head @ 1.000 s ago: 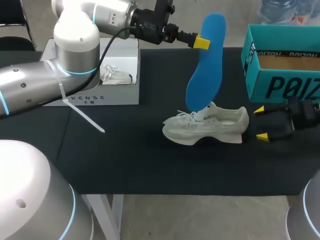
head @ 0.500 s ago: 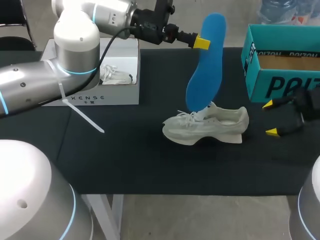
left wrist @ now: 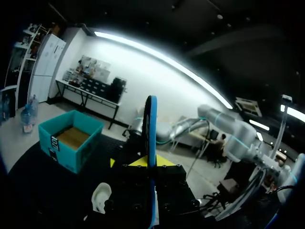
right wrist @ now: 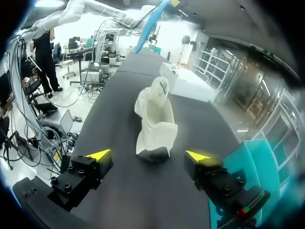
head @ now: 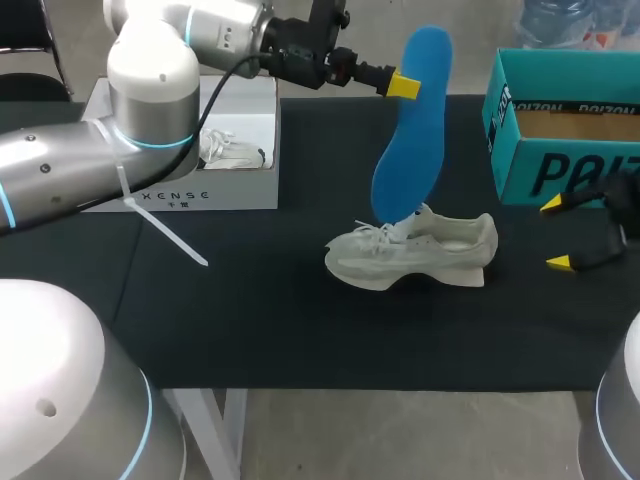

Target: Take the shoe out of the shoebox, open the shoe tongue, remove and reinsert the insole, then place the shoe into the shoebox

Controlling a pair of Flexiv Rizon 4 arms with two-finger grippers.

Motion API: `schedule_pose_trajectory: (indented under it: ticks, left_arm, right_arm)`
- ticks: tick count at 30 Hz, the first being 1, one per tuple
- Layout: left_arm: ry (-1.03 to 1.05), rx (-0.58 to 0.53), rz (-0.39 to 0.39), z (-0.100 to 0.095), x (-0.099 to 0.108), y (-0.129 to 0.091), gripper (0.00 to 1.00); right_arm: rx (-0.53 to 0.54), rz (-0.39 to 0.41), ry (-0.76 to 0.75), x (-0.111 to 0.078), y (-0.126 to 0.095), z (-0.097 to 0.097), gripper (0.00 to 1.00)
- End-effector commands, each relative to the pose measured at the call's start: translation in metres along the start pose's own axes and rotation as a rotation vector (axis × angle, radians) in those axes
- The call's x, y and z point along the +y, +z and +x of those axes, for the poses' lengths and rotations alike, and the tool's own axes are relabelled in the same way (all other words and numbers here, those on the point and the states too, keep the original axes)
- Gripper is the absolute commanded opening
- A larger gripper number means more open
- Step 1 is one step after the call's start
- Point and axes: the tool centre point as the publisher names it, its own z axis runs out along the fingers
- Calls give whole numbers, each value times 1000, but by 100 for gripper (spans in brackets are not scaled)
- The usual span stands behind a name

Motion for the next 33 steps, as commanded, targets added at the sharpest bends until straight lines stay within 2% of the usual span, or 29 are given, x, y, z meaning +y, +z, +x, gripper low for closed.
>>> schedule_pose_trajectory:
  ticks: [1,8,25,30,33]
  left_arm:
    - [0,-1,2,0,0,0,0]
    - [0,-1,2,0,0,0,0]
    - [0,-1,2,0,0,0,0]
    - [0,-1,2,0,0,0,0]
    - [0,-1,2,0,0,0,0]
  right_arm:
    - [-19,-5,-15,6,-12,9,100]
    - [-29,-21,-41,12,-19,7,100]
    - [3,-12,-86,38,-20,-17,100]
    - [17,32,-88,46,-22,-21,100]
    - [27,100,-66,52,-25,-22,100]
